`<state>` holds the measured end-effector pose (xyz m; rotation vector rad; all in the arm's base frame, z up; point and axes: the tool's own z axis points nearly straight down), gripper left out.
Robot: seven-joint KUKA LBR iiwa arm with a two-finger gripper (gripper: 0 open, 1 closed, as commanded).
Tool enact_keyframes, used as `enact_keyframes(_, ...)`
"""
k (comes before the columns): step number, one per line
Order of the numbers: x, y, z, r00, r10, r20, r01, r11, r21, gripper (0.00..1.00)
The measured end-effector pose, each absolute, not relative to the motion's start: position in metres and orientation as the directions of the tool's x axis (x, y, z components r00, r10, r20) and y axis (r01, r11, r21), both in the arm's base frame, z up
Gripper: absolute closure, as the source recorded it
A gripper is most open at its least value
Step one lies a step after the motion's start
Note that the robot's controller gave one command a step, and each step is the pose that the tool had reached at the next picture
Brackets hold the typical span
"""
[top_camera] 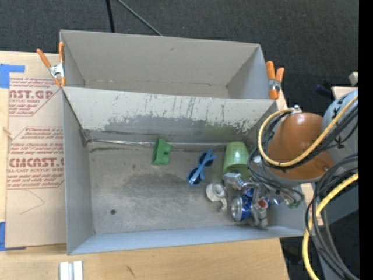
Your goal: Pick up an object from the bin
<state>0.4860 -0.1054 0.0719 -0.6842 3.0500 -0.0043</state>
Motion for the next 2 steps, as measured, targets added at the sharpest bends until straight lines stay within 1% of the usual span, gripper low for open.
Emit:
enact_keyframes(1,0.485,-0.108,0.074,-0.905,-0.426,-0.007,-0.426,0.905,-0.008,1.0)
enact_keyframes(2,0.526,-0.112,0.223,-0.908,-0.42,-0.009,-0.42,0.908,-0.006,1.0)
